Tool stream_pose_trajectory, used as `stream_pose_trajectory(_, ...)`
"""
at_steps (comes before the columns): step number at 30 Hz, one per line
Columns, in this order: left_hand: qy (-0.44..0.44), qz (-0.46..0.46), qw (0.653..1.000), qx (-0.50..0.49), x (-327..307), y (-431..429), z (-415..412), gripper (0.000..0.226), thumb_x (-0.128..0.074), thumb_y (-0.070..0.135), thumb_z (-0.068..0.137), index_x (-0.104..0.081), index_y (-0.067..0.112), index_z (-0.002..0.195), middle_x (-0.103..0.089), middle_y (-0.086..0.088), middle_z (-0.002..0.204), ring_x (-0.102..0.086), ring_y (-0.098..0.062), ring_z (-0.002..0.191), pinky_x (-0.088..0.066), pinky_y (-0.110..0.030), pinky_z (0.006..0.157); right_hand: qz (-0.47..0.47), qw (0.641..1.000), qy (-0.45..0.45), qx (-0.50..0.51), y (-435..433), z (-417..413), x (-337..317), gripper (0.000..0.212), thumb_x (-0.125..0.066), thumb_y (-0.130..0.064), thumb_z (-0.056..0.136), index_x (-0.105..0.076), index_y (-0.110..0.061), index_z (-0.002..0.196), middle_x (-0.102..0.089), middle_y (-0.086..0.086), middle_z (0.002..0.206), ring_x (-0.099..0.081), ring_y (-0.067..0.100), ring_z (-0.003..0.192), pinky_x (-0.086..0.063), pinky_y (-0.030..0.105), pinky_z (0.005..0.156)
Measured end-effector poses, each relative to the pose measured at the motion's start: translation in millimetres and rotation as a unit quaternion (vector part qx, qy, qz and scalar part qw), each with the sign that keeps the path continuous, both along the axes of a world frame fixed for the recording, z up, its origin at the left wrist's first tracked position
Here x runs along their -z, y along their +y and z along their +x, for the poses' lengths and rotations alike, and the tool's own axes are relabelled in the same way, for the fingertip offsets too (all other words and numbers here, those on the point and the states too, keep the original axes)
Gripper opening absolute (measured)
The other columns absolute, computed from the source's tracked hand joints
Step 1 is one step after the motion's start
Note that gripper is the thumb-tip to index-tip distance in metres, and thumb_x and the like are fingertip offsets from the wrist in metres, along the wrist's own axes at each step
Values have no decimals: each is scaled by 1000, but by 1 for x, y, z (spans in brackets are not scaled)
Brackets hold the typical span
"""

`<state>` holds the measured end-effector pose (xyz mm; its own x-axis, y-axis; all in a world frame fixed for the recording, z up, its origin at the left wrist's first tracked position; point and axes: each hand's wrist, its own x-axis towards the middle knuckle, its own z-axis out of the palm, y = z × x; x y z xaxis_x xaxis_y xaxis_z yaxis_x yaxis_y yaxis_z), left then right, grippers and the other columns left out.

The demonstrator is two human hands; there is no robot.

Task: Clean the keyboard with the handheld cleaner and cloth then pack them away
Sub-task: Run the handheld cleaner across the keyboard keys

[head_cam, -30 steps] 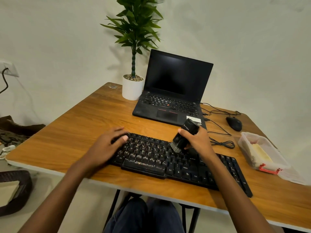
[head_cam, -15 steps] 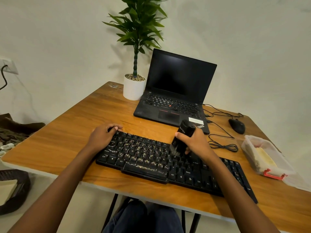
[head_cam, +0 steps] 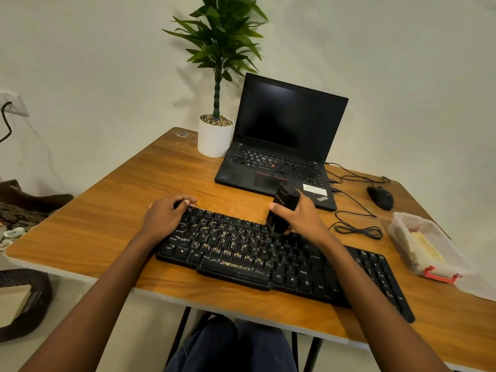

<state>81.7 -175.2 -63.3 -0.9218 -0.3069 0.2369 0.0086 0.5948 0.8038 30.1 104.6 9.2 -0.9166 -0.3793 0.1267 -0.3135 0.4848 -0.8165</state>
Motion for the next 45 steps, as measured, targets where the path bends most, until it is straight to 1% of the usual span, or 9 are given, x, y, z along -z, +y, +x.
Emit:
stream_pose_trajectory(9, 21, 1, 1000, -6, 7, -4, -4, 21, -49, 23, 95, -67, 27, 105, -65, 2, 115, -55, -11, 89, -38, -55, 100, -37, 999, -27, -19, 1, 0, 2, 25, -62, -23, 86, -47, -12, 104, -64, 8, 92, -66, 17, 74, -52, 20, 50)
stream_pose_trajectory(14, 8, 7, 1000, -5, 7, -2, -4, 27, -53, 36, 91, -67, 19, 108, -69, -2, 103, -61, -18, 90, -46, -49, 93, -20, 1000, 4, 24, 3, -9, 2, 28, -64, -27, 85, -48, -13, 104, -62, 5, 97, -63, 18, 86, -57, 33, 68)
stream_pose_trajectory(20, 8, -27, 999, 39, -10, 3, 2, 35, -59, 43, 86, -64, 19, 111, -66, -1, 108, -62, -20, 97, -50, -39, 87, -9, 999, -50, 3, 10, -9, -5, 25, -65, -23, 84, -54, -7, 100, -64, 10, 89, -62, 9, 60, -48, 19, 46)
stream_pose_trajectory(24, -74, -173, 964, 189, -52, 37, 10, 95, -35, 88, 57, -47, 31, 132, -42, 18, 133, -38, -6, 125, -11, -52, 113, 7, 999, -40, -17, 8, -8, -11, 24, -68, -23, 82, -54, -11, 98, -65, 11, 91, -66, 18, 68, -52, 21, 49)
stream_pose_trajectory(28, -143, -274, 913, 265, -60, 79, -2, 68, -45, 66, 84, -37, 30, 141, -35, 8, 148, -27, -13, 139, 16, -59, 109, 44, 996, -57, -51, 7, -5, -21, 25, -68, -21, 82, -56, -8, 98, -67, 16, 94, -66, 34, 80, -54, 29, 56)
stream_pose_trajectory(32, -132, -240, 924, 265, -53, 77, -16, 32, -50, 41, 93, -58, 29, 122, -57, 10, 129, -49, -9, 120, -15, -50, 113, 85, 996, -20, -34, 9, -7, -26, 25, -68, -24, 82, -53, -15, 99, -62, 3, 92, -63, 15, 80, -55, 25, 54)
stream_pose_trajectory(35, -120, -177, 933, 290, -53, 71, -22, 22, -57, 21, 92, -67, 19, 111, -65, 3, 117, -54, -5, 98, -41, -30, 96, 21, 998, -40, -54, -1, 1, -18, 30, -69, -21, 80, -52, -14, 104, -63, 0, 97, -64, 13, 87, -58, 25, 62)
stream_pose_trajectory(43, -136, -128, 935, 300, -56, 65, -33, 23, -70, 9, 81, -70, 8, 104, -68, -2, 105, -57, -2, 83, -46, -17, 81, 84, 996, 9, -29, -1, -10, -26, 54, -77, -21, 71, -50, -12, 117, -59, 2, 106, -58, 20, 100, -55, 36, 79)
stream_pose_trajectory(45, -131, -130, 936, 299, -56, 66, -33, 23, -71, 9, 80, -71, 8, 102, -69, -2, 102, -57, 1, 78, -47, -15, 77, 96, 993, 25, -67, -3, -7, -25, 48, -78, -19, 71, -53, -11, 112, -61, 3, 104, -59, 17, 96, -52, 28, 80)
